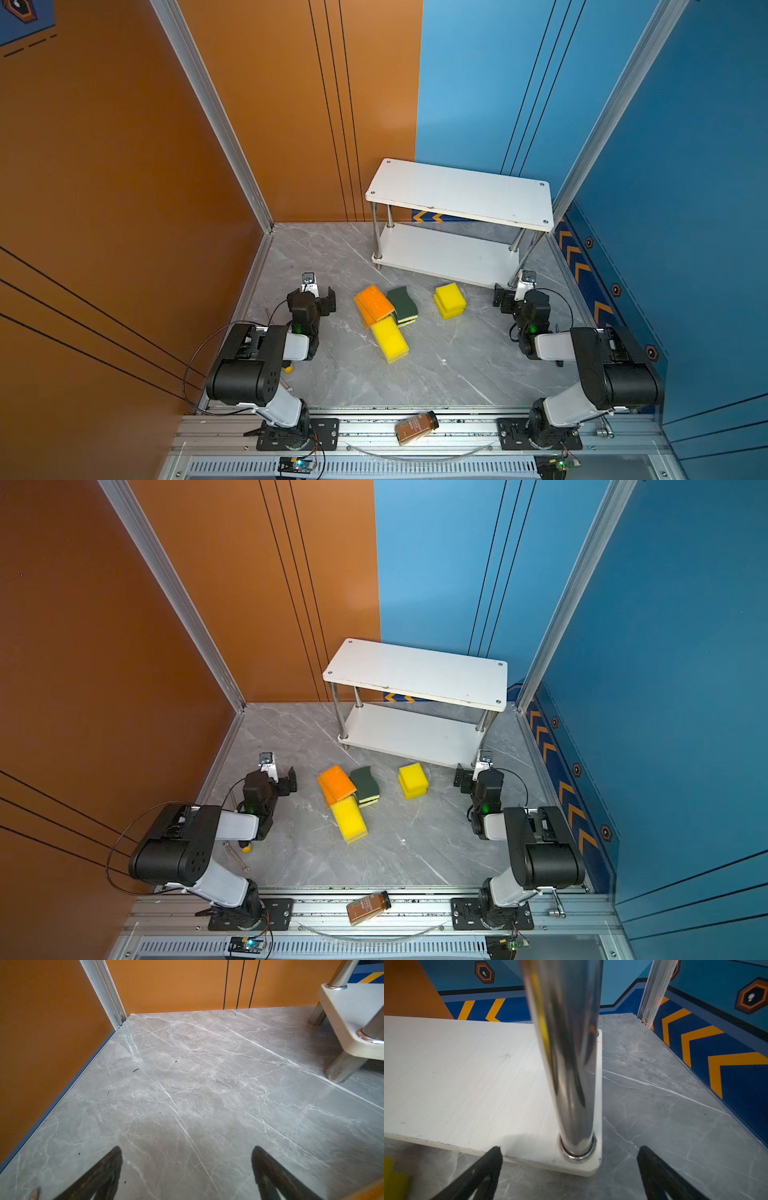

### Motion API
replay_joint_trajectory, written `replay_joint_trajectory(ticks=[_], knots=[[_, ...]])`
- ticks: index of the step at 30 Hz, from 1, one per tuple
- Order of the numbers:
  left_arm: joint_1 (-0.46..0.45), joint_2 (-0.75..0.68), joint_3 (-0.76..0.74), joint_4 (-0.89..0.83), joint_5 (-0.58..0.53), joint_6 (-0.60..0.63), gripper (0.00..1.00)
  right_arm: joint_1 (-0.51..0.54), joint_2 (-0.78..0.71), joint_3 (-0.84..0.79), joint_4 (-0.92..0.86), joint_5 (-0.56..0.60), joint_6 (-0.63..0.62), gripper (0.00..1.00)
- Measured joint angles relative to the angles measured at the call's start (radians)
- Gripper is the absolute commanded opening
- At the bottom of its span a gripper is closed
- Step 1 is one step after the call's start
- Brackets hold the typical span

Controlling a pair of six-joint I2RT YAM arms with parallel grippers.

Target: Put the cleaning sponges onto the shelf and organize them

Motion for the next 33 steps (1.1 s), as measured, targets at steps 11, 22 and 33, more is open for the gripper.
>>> replay_joint_trajectory(ticks=[11, 22, 33], knots=[[0.000, 0.000, 0.000, 0.000, 0.000, 0.000, 0.98, 0.000, 0.000, 0.000, 0.000, 0.000, 0.000, 1.00], [0.003, 0.000, 0.000, 0.000, 0.012, -0.001, 0.98, 0.000, 0.000, 0.000, 0.000, 0.000, 0.000, 1.00], [0.002, 0.000, 0.000, 0.000, 0.060, 0.016, 0.98, 0.000, 0.000, 0.000, 0.000, 0.000, 0.000, 1.00]])
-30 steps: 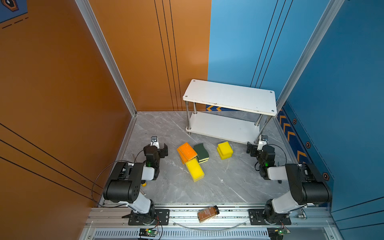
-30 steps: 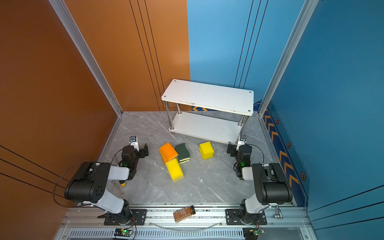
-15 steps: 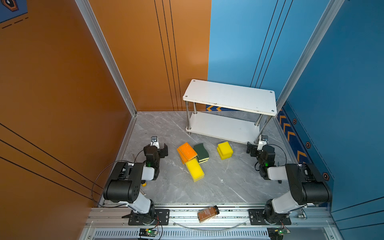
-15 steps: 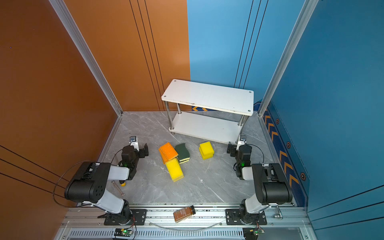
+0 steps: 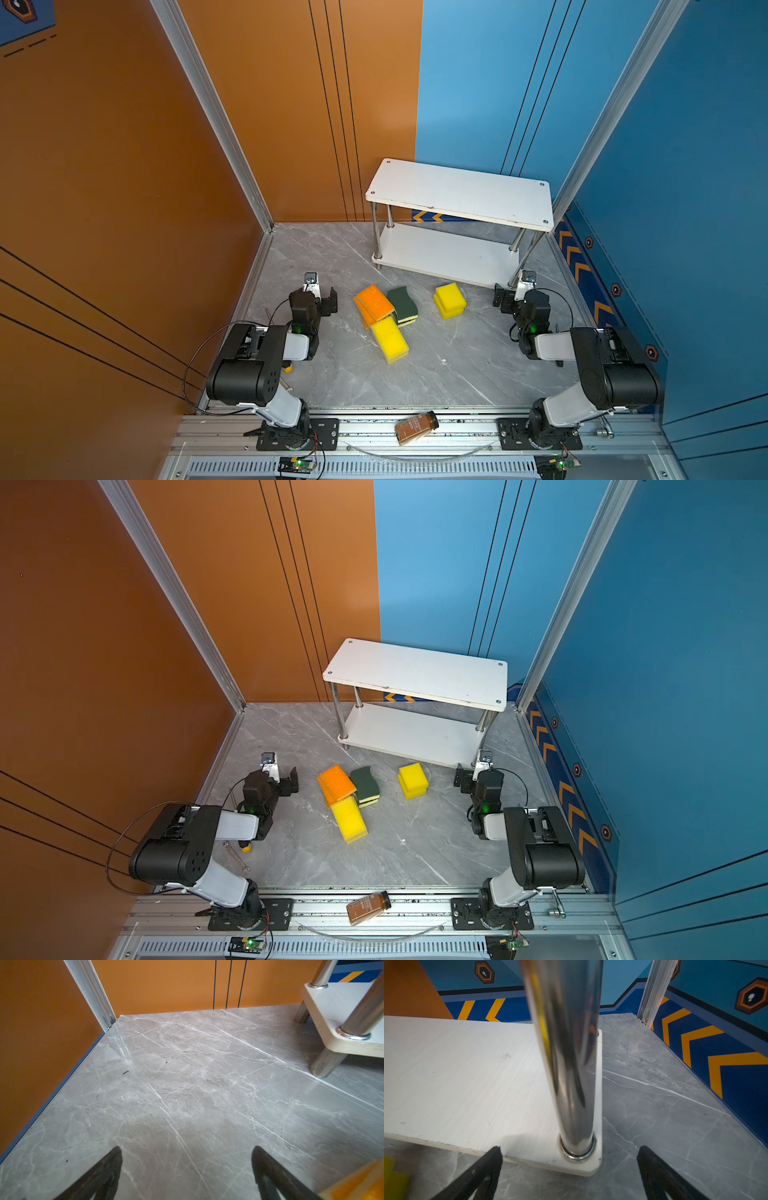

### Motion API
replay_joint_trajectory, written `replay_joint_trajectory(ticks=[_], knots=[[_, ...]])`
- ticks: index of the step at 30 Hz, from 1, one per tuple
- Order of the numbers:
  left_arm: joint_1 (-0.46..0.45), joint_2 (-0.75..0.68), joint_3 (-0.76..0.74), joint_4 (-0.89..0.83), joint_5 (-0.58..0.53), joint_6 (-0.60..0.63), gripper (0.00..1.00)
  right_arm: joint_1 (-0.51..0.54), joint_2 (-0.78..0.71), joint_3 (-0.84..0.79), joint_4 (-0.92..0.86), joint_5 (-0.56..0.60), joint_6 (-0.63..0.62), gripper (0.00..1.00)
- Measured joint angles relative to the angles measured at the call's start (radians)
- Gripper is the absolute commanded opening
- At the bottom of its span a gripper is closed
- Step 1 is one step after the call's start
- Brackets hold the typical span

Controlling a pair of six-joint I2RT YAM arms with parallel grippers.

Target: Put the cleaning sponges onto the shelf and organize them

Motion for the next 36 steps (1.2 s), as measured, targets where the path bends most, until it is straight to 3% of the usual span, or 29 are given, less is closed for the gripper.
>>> replay_joint_trajectory(ticks=[8, 16, 21, 29, 36], knots=[[-0.002, -0.025, -0.005, -0.009, 0.011, 0.008, 0.98, 0.000, 0.000, -0.030, 0.056, 0.000, 0.000, 1.00], [-0.009, -0.327, -0.059, -0.071, 0.010, 0.008, 0.98, 0.000, -0.082, -0.065, 0.052, -0.002, -0.002, 1.00], [-0.011, -0.487, -0.042, -0.208, 0.021, -0.032, 0.98, 0.002, -0.254, -0.005, -0.164, -0.024, -0.019, 1.00], [-0.057, -0.567, 0.005, -0.430, 0.060, -0.146, 0.98, 0.054, -0.475, 0.130, -0.571, -0.177, -0.023, 1.00], [-0.088, -0.570, 0.021, -0.584, 0.126, -0.262, 0.98, 0.237, -0.489, 0.198, -0.800, -0.237, -0.001, 1.00]])
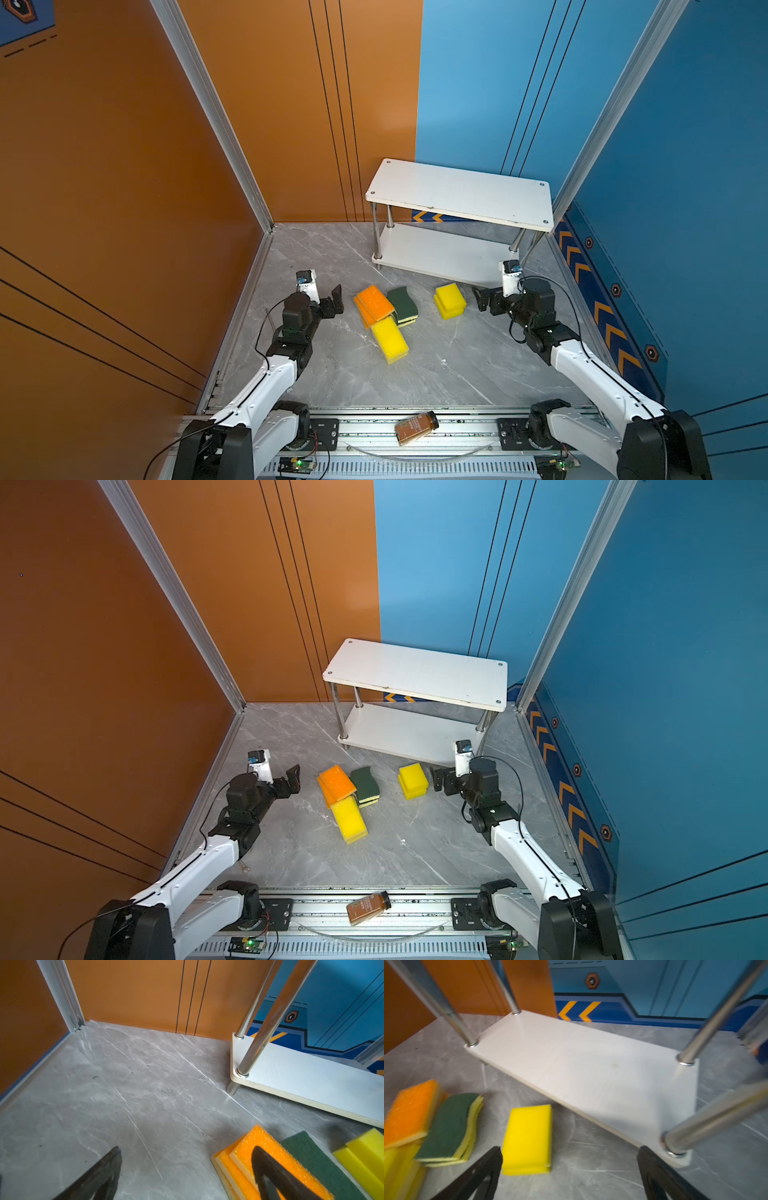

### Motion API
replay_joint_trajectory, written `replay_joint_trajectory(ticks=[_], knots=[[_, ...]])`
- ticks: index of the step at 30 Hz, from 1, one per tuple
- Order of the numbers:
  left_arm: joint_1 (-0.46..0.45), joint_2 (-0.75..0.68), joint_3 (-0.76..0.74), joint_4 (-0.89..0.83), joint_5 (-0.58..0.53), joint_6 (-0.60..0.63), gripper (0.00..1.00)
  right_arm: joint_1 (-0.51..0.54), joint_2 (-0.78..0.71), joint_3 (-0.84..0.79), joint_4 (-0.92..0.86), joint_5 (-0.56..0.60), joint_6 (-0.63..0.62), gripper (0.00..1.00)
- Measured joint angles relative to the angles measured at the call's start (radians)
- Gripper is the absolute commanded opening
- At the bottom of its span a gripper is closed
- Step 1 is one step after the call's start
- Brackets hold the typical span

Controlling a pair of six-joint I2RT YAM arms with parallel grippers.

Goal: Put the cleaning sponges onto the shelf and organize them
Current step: 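Move the right gripper over the plain yellow sponge while the left arm shifts slightly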

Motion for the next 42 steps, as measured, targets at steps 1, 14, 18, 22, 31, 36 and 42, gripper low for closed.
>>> replay_joint_trajectory(ticks=[1, 14, 18, 22, 31, 36, 42], knots=[[-0.004, 0.000, 0.000, -0.017, 0.011, -0.015, 0.98, 0.026, 0.002, 0.000, -0.009, 0.000, 0.010, 1.00], [-0.012, -0.008, -0.003, -0.101, 0.085, -0.110, 0.98, 0.142, 0.204, 0.000, 0.053, -0.004, 0.137, 1.00], [-0.012, -0.008, -0.003, -0.136, 0.084, -0.127, 0.98, 0.144, 0.255, 0.000, 0.082, -0.004, 0.138, 1.00], [-0.012, -0.008, -0.003, -0.170, 0.084, -0.134, 0.98, 0.144, 0.273, 0.000, 0.113, -0.004, 0.137, 1.00], [-0.012, 0.006, -0.003, -0.198, 0.084, -0.134, 0.98, 0.160, 0.344, -0.001, 0.183, 0.003, 0.133, 0.99], [-0.012, 0.014, -0.003, -0.201, 0.085, -0.142, 0.98, 0.194, 0.367, -0.002, 0.244, 0.051, 0.115, 0.99], [-0.012, 0.026, -0.003, -0.201, 0.100, -0.143, 0.98, 0.250, 0.404, -0.002, 0.268, 0.138, 0.088, 0.99]])
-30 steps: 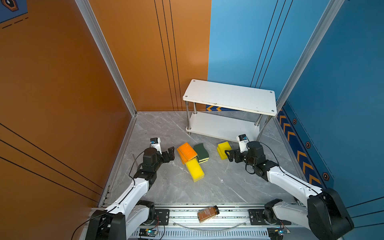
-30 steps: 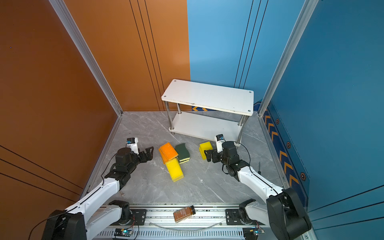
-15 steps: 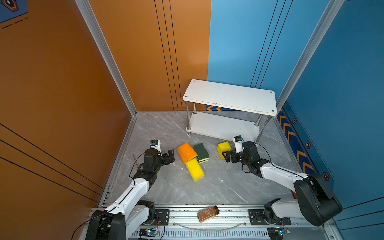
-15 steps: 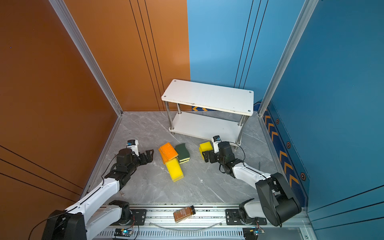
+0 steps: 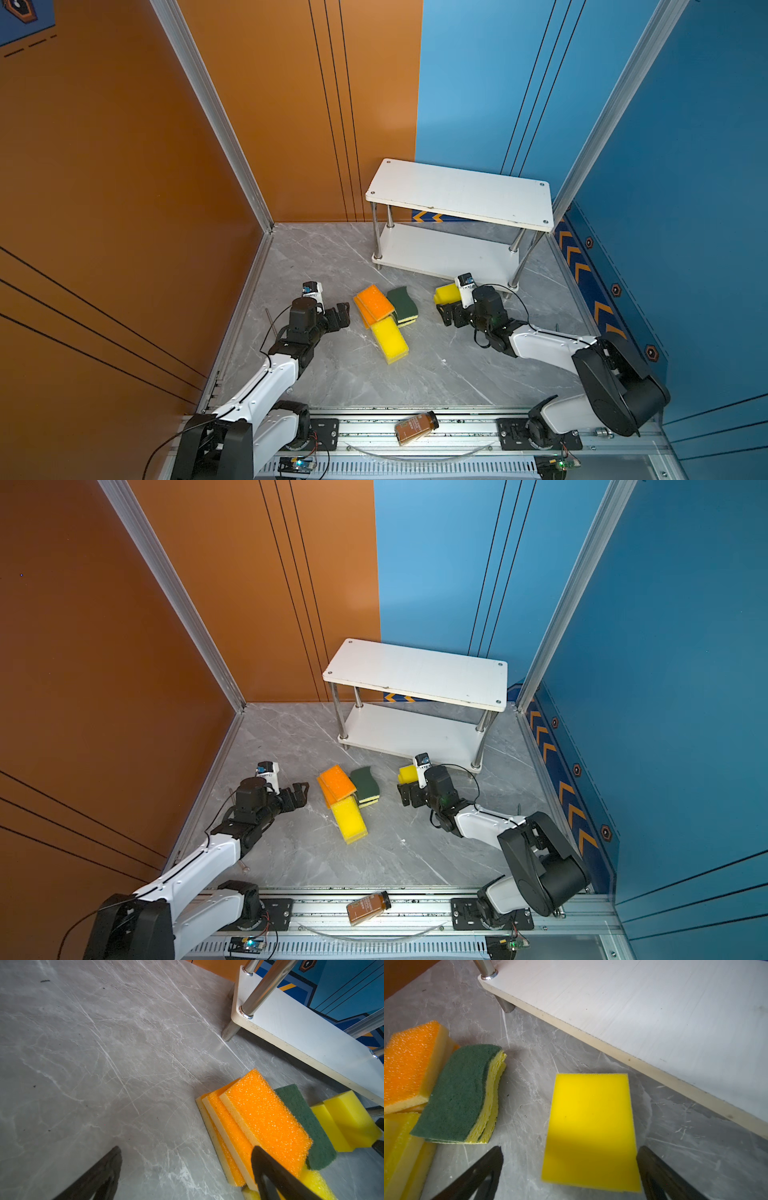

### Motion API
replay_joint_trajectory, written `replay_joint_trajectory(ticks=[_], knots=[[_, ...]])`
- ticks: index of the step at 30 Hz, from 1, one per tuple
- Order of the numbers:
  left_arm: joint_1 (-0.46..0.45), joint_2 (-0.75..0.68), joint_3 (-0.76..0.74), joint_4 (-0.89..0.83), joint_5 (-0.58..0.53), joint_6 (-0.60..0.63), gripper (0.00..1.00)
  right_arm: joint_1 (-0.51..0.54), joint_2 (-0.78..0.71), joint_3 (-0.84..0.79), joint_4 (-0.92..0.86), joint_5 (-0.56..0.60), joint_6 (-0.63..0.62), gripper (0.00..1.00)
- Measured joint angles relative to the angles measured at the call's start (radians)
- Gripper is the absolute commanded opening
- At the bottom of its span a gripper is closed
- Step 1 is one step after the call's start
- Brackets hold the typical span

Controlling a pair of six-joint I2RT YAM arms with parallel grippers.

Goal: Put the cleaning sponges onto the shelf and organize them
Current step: 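Move the right gripper over the plain yellow sponge while the left arm shifts slightly, then lower the right gripper and grasp the plain yellow sponge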

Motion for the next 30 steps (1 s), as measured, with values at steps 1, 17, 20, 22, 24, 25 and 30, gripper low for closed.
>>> replay_joint_trajectory(ticks=[1, 17, 20, 22, 24, 25, 30], knots=[[0.000, 0.001, 0.000, 0.000, 0.003, 0.000, 0.98, 0.007, 0.005, 0.000, 0.004, 0.018, -0.001, 0.99], [0.001, 0.032, 0.000, 0.001, 0.019, -0.003, 0.98, 0.035, 0.060, -0.009, 0.063, 0.158, -0.004, 0.97], [0.001, 0.033, 0.000, 0.003, 0.024, -0.003, 0.98, 0.035, 0.060, -0.014, 0.063, 0.171, -0.004, 0.96], [0.001, 0.033, 0.000, 0.003, 0.026, -0.006, 0.98, 0.035, 0.060, -0.014, 0.066, 0.176, -0.004, 0.96], [0.001, 0.033, 0.000, 0.003, 0.026, -0.006, 0.98, 0.035, 0.060, -0.017, 0.072, 0.178, -0.004, 0.96], [0.001, 0.033, 0.000, 0.003, 0.026, -0.006, 0.98, 0.035, 0.060, -0.018, 0.072, 0.178, -0.004, 0.96], [0.002, 0.033, 0.000, 0.003, 0.032, -0.006, 0.98, 0.035, 0.060, -0.020, 0.077, 0.178, -0.004, 0.93]])
